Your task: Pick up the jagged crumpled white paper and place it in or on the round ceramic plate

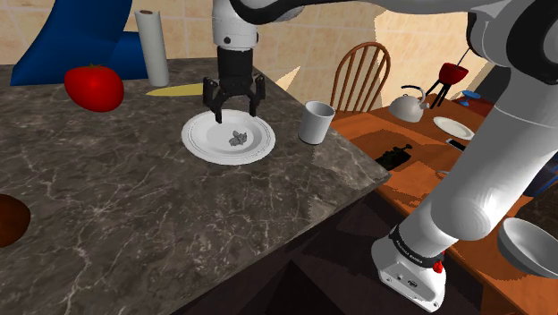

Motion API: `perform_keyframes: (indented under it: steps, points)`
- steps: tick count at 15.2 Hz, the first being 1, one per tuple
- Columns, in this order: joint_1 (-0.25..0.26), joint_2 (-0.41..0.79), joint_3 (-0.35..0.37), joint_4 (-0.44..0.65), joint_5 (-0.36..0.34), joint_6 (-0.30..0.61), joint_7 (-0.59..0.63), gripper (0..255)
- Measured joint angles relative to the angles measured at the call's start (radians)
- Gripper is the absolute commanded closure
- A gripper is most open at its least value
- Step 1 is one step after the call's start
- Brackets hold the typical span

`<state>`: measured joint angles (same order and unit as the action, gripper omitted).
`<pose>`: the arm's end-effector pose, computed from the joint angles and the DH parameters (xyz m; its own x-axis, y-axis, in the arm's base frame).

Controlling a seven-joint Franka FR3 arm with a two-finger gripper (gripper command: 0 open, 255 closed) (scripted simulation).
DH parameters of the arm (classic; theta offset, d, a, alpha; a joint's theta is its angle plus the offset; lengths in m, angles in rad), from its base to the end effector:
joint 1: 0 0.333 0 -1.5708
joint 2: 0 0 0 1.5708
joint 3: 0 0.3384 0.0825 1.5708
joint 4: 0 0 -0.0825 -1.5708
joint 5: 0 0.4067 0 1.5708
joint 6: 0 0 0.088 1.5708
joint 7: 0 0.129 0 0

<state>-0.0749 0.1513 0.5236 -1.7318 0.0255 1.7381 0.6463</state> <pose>0.5550 0.2547 0.4804 0.9669 -0.1993 -0.1596 -0.2026 -0.9792 -0.0045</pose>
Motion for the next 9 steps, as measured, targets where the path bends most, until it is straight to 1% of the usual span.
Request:
perform_keyframes:
  steps: [3, 9]
  points:
    - [0.004, 0.011, 0.001, 0.080, -0.006, -0.070, 0.007, 0]
    - [0.002, 0.010, 0.000, 0.095, -0.005, -0.087, 0.005, 0]
